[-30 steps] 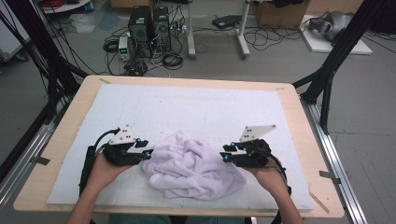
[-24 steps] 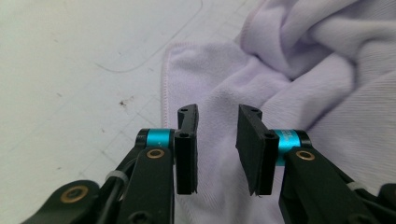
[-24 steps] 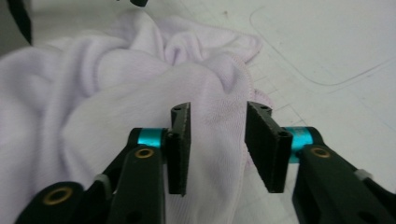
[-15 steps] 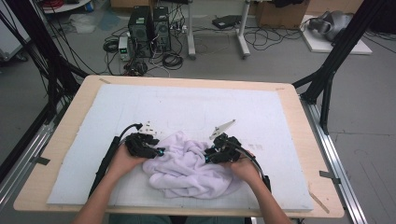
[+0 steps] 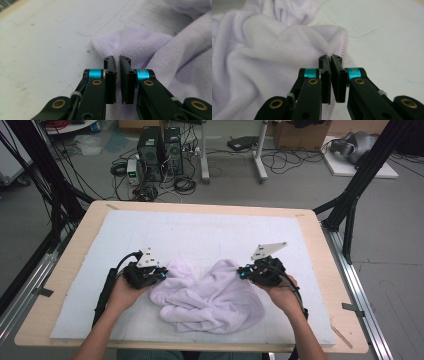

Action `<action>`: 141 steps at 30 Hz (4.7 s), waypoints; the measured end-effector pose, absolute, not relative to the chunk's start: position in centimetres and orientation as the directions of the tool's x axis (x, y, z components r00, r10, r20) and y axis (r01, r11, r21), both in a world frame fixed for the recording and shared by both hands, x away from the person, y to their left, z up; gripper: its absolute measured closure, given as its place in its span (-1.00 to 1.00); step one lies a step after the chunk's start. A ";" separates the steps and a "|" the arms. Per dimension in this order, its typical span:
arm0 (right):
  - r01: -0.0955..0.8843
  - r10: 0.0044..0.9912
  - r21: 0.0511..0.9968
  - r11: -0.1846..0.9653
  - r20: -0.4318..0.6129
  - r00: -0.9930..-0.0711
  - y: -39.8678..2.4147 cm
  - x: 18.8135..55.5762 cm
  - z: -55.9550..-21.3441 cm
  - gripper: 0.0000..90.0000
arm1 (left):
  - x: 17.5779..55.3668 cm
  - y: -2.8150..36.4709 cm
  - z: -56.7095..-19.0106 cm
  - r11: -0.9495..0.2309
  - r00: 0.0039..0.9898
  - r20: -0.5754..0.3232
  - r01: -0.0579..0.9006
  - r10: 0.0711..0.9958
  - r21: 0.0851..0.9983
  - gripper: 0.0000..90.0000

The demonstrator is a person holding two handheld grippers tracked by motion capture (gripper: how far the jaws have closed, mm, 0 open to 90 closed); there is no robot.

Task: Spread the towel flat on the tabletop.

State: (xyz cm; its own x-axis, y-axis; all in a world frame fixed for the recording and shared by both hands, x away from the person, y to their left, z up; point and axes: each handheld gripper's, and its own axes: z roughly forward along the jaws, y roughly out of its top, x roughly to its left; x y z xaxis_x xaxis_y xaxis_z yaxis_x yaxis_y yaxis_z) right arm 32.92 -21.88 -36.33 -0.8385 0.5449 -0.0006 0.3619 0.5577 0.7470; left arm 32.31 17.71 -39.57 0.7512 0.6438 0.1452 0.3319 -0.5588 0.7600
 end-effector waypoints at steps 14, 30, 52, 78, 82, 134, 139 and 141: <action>0.427 0.528 0.670 0.608 0.061 -0.847 -24.5 30.0 -39.6 0.61 | 30.6 20.5 -40.3 -0.524 0.751 0.070 0.388 0.657 0.758 0.16; 0.400 0.540 0.755 0.520 0.072 -0.839 -19.4 37.4 -40.1 0.04 | 36.1 17.6 -42.7 -0.565 0.764 0.012 0.466 0.645 0.681 0.16; 0.360 0.578 0.778 0.514 -0.004 -0.816 -21.8 36.8 -37.3 0.84 | 36.0 18.4 -39.8 -0.456 0.713 0.028 0.417 0.701 0.786 0.95; 0.400 0.522 0.730 0.553 0.070 -0.850 -23.3 34.7 -37.1 0.05 | 35.1 17.0 -41.2 -0.534 0.733 -0.019 0.512 0.679 0.673 0.00; 0.439 0.488 0.665 0.604 0.128 -0.864 -22.1 35.8 -39.3 0.11 | 35.5 16.3 -42.5 -0.588 0.743 -0.001 0.531 0.670 0.610 0.13; 0.392 0.556 0.772 0.501 0.059 -0.829 -24.5 30.4 -39.4 -0.13 | 31.9 14.8 -41.3 -0.465 0.840 -0.060 0.356 0.539 0.810 0.01; 0.391 0.530 0.756 0.525 0.068 -0.845 -24.4 29.0 -40.6 -0.16 | 31.7 13.6 -43.0 -0.550 0.884 -0.065 0.344 0.463 0.761 0.17; 0.392 0.523 0.746 0.539 0.068 -0.850 -24.3 28.8 -41.2 -0.16 | 31.7 12.9 -43.7 -0.596 0.894 -0.057 0.341 0.443 0.727 0.32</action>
State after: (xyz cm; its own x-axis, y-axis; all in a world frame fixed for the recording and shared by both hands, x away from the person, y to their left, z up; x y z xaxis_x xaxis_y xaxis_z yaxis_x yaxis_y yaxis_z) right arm 28.84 -24.28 -41.22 -0.8495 0.5231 0.0682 0.3916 0.5386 0.7460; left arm 31.72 12.92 -43.72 0.8945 0.4435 -0.0567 0.3415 -0.5958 0.7269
